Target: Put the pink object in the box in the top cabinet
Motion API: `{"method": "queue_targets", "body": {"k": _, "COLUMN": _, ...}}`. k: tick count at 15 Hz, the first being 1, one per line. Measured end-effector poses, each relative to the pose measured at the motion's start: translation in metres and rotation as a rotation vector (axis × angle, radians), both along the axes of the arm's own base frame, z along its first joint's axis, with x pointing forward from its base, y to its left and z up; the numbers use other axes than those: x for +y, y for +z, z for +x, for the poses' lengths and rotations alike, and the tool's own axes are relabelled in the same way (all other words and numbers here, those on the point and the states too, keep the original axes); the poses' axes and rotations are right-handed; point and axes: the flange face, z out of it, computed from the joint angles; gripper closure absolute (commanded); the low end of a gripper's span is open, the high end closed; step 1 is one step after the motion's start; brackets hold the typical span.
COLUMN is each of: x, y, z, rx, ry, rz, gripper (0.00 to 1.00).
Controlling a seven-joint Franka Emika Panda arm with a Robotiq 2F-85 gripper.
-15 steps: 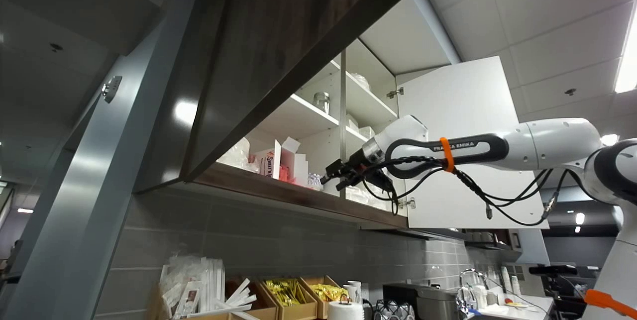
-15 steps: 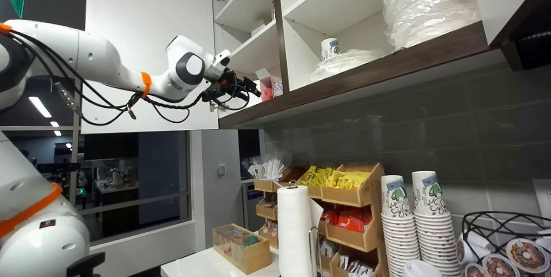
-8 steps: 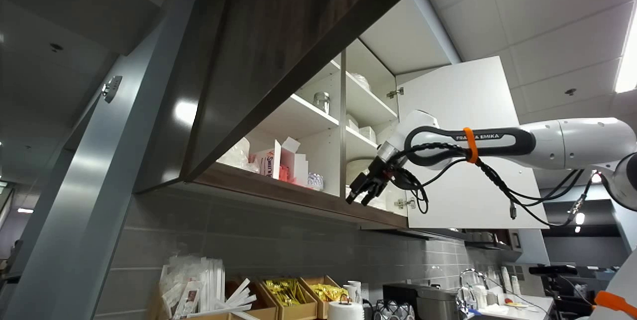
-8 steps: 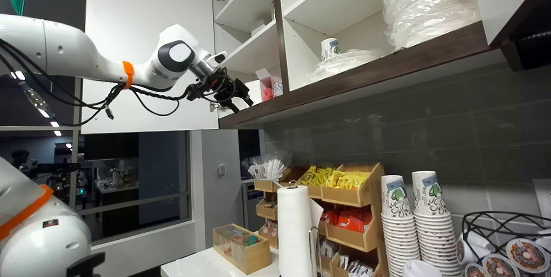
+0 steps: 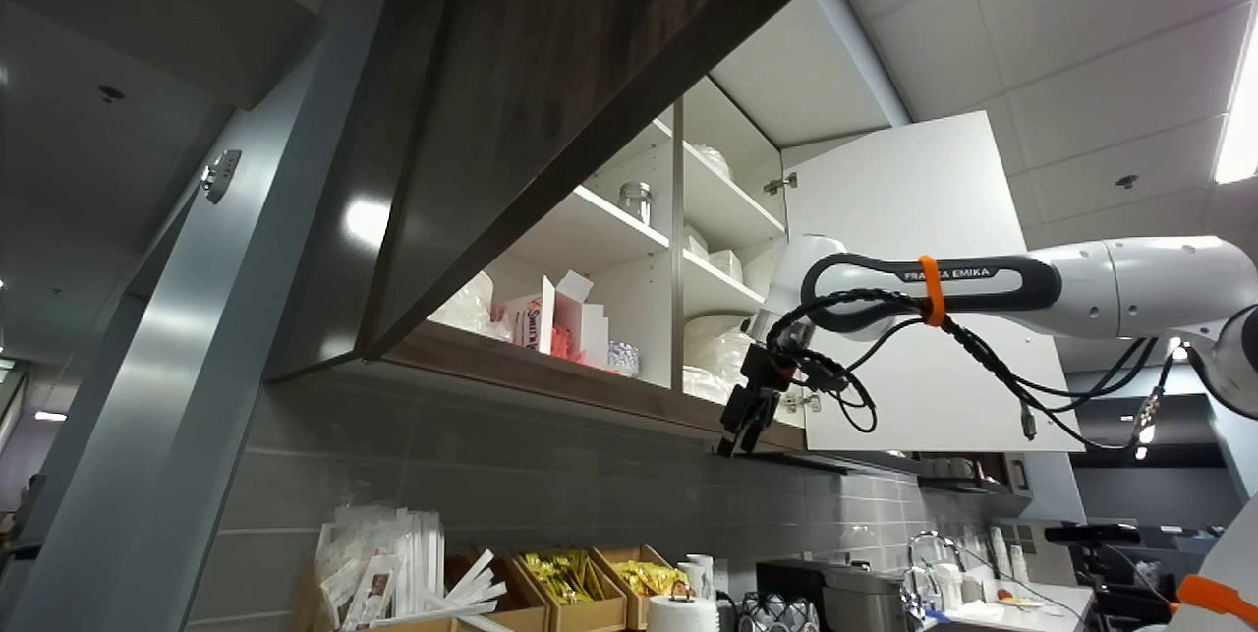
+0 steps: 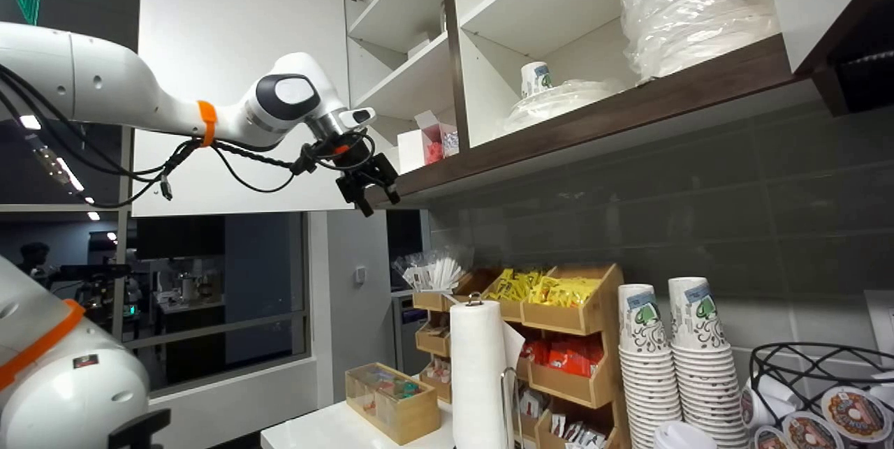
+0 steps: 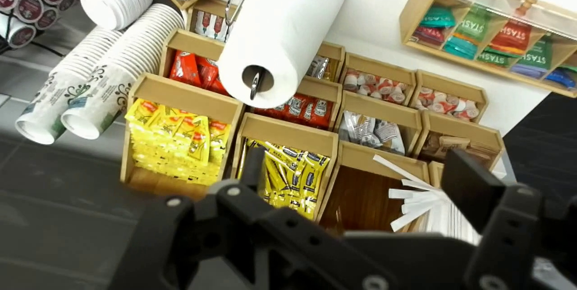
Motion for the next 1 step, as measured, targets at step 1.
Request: {"method": "queue_targets", "body": {"k": 1, "x": -0.0001, "y": 0.0004, "z": 0.0004, "rx": -0.001, "ry": 0.000, "rz": 0.000, "gripper": 0.00}}
